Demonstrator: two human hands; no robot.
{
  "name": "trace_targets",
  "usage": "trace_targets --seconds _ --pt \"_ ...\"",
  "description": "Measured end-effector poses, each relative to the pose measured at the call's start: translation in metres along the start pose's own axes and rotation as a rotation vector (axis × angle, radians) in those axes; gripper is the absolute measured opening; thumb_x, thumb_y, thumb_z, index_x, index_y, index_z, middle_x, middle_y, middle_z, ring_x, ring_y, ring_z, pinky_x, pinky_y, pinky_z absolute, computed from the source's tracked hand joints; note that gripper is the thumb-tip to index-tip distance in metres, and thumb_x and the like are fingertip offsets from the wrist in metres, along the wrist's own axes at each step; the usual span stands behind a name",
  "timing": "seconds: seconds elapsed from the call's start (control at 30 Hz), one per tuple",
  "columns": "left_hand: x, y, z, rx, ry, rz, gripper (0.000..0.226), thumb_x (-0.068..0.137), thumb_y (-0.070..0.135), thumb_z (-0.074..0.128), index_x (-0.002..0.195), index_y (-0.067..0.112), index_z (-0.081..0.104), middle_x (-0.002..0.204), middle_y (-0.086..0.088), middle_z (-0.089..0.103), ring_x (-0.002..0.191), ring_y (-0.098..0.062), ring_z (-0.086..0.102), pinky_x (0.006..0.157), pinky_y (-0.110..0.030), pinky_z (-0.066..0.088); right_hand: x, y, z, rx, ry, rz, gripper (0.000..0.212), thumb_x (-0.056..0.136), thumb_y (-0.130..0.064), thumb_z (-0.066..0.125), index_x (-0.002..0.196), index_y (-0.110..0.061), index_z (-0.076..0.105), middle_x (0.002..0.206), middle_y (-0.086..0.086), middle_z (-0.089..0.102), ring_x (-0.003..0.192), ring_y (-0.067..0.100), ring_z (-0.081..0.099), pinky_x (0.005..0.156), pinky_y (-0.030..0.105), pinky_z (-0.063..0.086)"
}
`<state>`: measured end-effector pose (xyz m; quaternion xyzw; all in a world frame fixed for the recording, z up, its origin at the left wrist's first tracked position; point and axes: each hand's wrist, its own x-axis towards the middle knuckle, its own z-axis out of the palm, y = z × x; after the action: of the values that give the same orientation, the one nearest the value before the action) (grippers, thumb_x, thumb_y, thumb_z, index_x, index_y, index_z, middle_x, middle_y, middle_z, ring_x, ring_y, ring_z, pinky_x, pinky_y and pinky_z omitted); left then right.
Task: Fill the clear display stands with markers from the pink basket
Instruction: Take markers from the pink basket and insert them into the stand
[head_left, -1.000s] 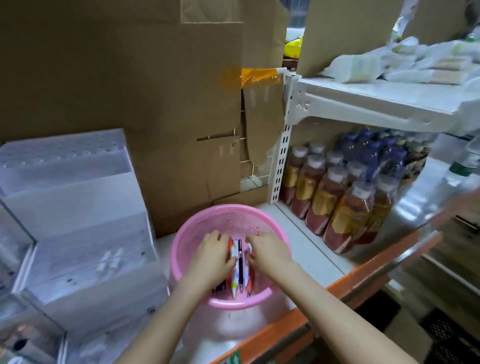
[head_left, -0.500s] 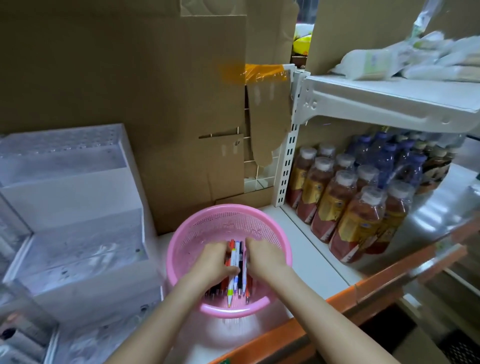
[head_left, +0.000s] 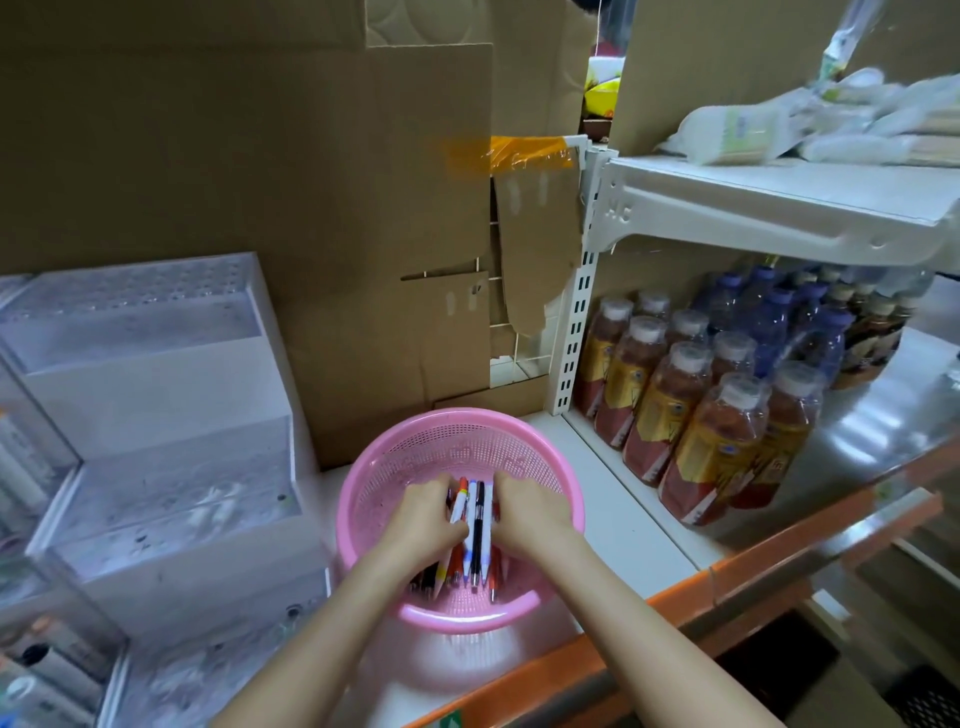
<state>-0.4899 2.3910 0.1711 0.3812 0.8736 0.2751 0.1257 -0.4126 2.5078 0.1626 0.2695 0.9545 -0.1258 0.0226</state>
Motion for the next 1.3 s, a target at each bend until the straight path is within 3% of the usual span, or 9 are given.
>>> trace_targets --seconds 0.2,0.33,0.47,0.67,0.83,1.03,1.17,1.3 --pt "0.000 0.002 -0.001 0.019 -0.025 0.067 0.040 0.080 0.011 0.064 0.119 0.016 0.061 0.104 0.000 0.068 0.086 -0.008 0.059 0.072 -0.018 0.042 -0.003 0.002 0.001 -0.013 0.020 -0.015 0.044 0.091 -0.016 0.050 0.131 -0.008 0.034 0.110 0.011 0.061 0.099 0.031 0.062 0.063 0.034 0.037" --pt "0.002 0.000 -0.001 0.027 -0.053 0.060 0.037 0.081 0.015 0.066 0.118 0.019 0.061 0.107 0.001 0.068 0.089 -0.010 0.061 0.075 -0.020 0.046 -0.002 0.001 -0.001 0.033 0.031 -0.011 0.047 0.089 -0.010 0.051 0.132 -0.008 0.032 0.105 0.011 0.062 0.093 0.030 0.061 0.060 0.035 0.037" --pt "0.002 -0.002 -0.001 0.010 -0.069 0.011 0.046 0.075 0.014 0.069 0.119 0.021 0.057 0.093 0.002 0.063 0.077 -0.010 0.057 0.061 -0.018 0.043 -0.001 0.001 -0.003 0.109 0.074 -0.019 0.051 0.086 -0.011 0.055 0.131 -0.013 0.032 0.083 0.005 0.055 0.077 0.028 0.059 0.044 0.031 0.029" --pt "-0.001 0.000 -0.005 -0.088 0.004 -0.015 0.035 0.069 0.011 0.067 0.099 0.022 0.054 0.060 0.003 0.054 0.055 -0.011 0.050 0.052 -0.028 0.038 -0.002 -0.002 -0.017 0.234 0.183 -0.088 0.060 0.086 -0.004 0.051 0.140 -0.020 0.032 0.064 -0.004 0.045 0.057 0.014 0.045 0.046 0.028 0.029" --pt "-0.009 -0.006 -0.013 -0.109 0.023 -0.057 0.035 0.073 0.009 0.068 0.101 0.021 0.052 0.064 0.003 0.056 0.055 -0.009 0.051 0.046 -0.018 0.034 -0.006 -0.009 -0.016 0.321 0.164 -0.143 0.065 0.083 -0.002 0.053 0.142 -0.022 0.033 0.062 -0.005 0.045 0.057 0.011 0.046 0.047 0.025 0.032" --pt "-0.018 0.002 -0.023 -0.163 0.177 0.031 0.027 0.078 0.010 0.065 0.098 0.025 0.054 0.082 -0.002 0.065 0.069 -0.013 0.059 0.065 -0.034 0.049 -0.017 -0.021 -0.020 0.405 0.173 -0.227 0.062 0.085 -0.004 0.054 0.141 -0.020 0.032 0.064 -0.005 0.046 0.060 0.015 0.049 0.053 0.032 0.039" --pt "-0.025 0.009 -0.038 -0.196 0.274 0.118 0.027 0.080 0.010 0.065 0.096 0.027 0.054 0.081 0.009 0.063 0.067 -0.003 0.058 0.057 -0.014 0.045 -0.025 -0.026 -0.036 0.489 0.259 -0.271 0.065 0.087 -0.001 0.052 0.143 -0.024 0.029 0.069 0.000 0.055 0.057 0.012 0.051 0.047 0.021 0.035" --pt "-0.032 0.017 -0.056 -0.198 0.388 0.231 0.026 0.082 0.009 0.067 0.098 0.025 0.054 0.076 0.017 0.060 0.065 0.000 0.060 0.061 -0.016 0.044 -0.039 -0.035 -0.056 0.568 0.347 -0.349 0.060 0.088 -0.005 0.055 0.139 -0.027 0.033 0.082 0.004 0.064 0.063 0.011 0.057 0.053 0.019 0.043"
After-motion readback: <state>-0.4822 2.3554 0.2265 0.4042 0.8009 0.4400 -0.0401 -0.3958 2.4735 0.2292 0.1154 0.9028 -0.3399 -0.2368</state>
